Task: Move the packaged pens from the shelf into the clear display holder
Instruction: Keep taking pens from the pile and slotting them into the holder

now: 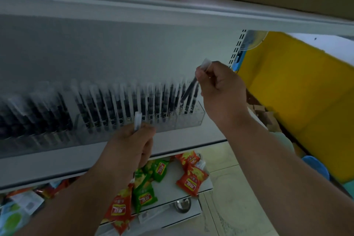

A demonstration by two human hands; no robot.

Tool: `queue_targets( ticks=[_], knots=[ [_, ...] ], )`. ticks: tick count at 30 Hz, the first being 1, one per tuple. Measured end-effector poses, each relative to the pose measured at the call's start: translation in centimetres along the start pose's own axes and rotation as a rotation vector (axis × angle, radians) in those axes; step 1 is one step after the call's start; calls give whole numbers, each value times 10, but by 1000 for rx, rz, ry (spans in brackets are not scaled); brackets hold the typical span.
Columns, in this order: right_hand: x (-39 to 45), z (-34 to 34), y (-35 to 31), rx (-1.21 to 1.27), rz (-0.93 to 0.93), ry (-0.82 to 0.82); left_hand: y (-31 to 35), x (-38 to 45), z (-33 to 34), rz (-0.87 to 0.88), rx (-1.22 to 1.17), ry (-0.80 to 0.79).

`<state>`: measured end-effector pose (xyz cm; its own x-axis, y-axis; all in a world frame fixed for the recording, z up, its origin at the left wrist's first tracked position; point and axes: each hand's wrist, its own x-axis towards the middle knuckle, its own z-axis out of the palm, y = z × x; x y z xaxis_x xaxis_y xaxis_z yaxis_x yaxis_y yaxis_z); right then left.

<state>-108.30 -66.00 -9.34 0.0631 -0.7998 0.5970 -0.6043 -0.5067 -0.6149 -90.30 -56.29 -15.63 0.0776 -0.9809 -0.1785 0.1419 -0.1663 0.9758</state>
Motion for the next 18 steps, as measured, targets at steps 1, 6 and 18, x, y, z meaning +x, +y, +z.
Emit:
queue_targets(
  ticks=[1, 6, 18],
  knots=[
    [1, 3, 0, -32, -10, -24, -1, 0, -1, -13, -11, 5],
    [3, 15, 3, -147, 34, -163, -2, -2, -3, -41, -70, 21],
    [-16, 29, 17, -332, 137, -317, -2, 7, -3, 35, 92, 72]
  ],
)
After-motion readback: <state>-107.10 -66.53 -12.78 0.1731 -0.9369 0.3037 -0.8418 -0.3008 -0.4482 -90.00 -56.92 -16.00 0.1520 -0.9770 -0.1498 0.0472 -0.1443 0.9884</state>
